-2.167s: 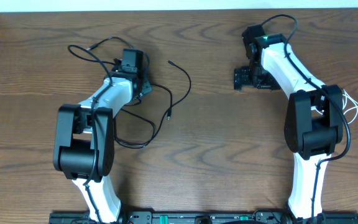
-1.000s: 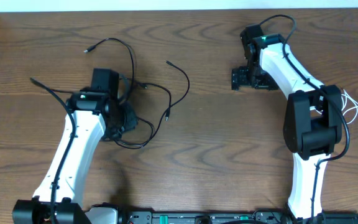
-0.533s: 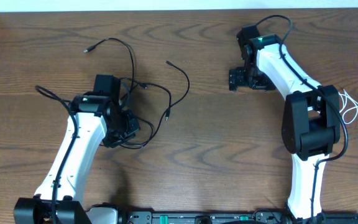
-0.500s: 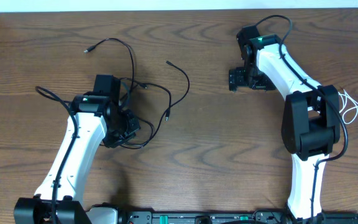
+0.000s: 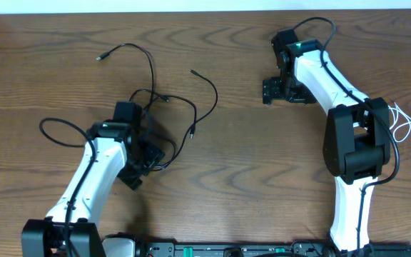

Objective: Untangle cables

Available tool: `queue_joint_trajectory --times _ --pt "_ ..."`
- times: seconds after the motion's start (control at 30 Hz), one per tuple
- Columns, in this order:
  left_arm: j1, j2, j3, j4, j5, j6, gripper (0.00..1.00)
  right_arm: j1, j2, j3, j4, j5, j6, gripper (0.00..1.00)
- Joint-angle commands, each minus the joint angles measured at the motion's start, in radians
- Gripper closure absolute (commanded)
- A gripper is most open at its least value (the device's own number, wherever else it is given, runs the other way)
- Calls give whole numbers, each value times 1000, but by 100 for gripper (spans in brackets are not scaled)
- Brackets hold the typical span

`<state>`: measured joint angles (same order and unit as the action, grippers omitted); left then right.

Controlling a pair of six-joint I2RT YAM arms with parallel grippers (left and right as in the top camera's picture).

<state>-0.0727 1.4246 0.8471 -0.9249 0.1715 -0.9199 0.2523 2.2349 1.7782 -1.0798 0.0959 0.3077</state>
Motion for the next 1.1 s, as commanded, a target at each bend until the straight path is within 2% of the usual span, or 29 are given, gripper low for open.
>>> queue_joint_trajectory --times 0.0,0.2,0.33,0.43,0.6,1.07 --pt "4 0 -38 31 -29 -129 29 15 8 6 2 -2 18 1" --pt "1 0 -98 82 -26 -220 29 19 8 6 3 -2 18 1" --pt "-3 0 -126 135 -24 -235 30 19 8 6 3 -2 18 1" --pt "-3 0 -126 157 -23 -238 37 19 8 6 3 -2 18 1" --pt "-3 0 -126 203 -22 -238 39 23 8 6 3 -2 18 1" --pt "-3 0 -126 233 -26 -238 58 24 8 6 6 -2 18 1"
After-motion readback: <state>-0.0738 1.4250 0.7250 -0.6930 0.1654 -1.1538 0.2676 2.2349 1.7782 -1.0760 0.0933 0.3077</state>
